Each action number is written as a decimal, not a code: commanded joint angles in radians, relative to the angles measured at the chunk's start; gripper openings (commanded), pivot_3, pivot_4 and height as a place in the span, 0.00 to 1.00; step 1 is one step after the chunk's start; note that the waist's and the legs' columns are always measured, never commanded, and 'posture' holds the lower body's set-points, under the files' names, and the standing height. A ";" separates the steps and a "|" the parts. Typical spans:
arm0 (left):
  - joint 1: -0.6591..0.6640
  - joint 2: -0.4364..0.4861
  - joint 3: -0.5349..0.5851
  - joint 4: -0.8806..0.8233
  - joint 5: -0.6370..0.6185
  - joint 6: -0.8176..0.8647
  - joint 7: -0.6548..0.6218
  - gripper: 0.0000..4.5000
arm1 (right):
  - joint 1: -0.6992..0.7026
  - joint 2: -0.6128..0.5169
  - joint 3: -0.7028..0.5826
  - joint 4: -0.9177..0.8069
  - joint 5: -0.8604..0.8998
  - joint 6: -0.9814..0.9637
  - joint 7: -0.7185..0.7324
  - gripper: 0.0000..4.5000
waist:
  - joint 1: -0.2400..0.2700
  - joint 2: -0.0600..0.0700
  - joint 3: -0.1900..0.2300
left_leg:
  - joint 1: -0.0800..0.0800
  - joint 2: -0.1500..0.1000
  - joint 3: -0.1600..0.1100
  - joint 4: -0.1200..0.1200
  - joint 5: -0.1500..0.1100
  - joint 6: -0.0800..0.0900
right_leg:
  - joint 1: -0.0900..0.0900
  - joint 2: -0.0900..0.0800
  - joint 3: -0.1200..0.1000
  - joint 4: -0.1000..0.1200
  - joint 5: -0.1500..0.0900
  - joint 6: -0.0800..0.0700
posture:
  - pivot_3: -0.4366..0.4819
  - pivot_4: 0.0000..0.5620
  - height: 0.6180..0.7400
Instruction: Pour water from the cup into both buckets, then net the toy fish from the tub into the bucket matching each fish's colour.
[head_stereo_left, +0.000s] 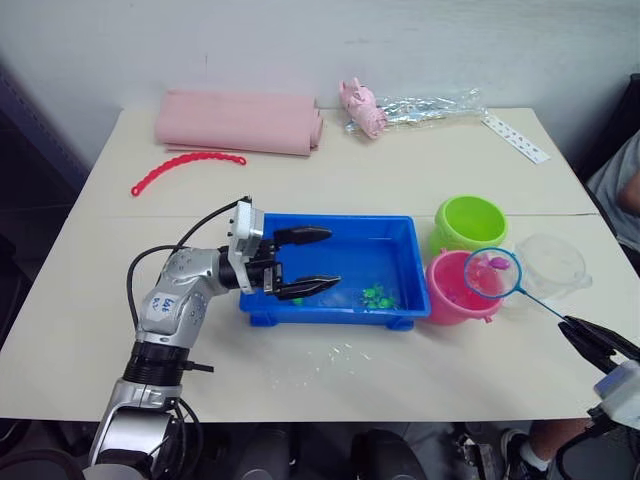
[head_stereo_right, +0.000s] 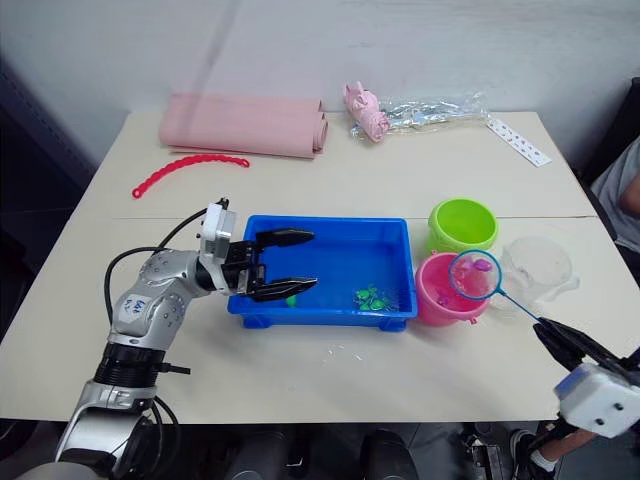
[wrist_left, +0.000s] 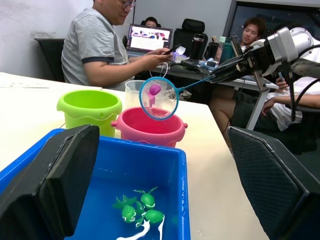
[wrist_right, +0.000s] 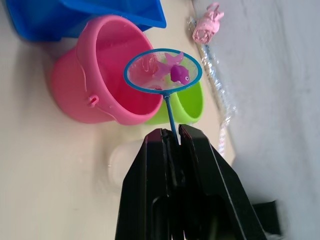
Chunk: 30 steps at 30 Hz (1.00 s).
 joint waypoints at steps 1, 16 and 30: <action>0.004 -0.005 -0.001 -0.026 0.002 -0.016 0.002 0.99 | -0.014 -0.013 -0.038 0.039 -0.192 -0.134 -0.122 0.00 | 0.000 0.000 0.000 | 0.000 0.000 0.000 0.000 0.000 0.000 | 0.000 0.000 0.000 0.000 0.000 0.000 | 0.48 0.27 1.00; 0.005 -0.015 0.007 -0.027 0.000 -0.022 0.019 0.99 | -0.009 -0.074 -0.106 0.072 -0.510 -0.296 -0.419 0.00 | 0.000 0.001 0.000 | 0.000 0.000 0.000 0.000 0.001 -0.001 | 0.000 0.000 0.001 0.001 0.000 0.000 | 0.48 0.27 1.00; 0.042 0.046 0.065 -0.043 -0.020 -0.003 0.025 0.99 | 0.031 -0.260 0.125 -0.131 0.215 0.100 -0.148 0.00 | -0.011 0.002 -0.001 | 0.001 0.000 0.001 0.000 0.001 0.000 | 0.001 0.000 0.001 0.002 0.000 -0.001 | 0.48 0.27 1.00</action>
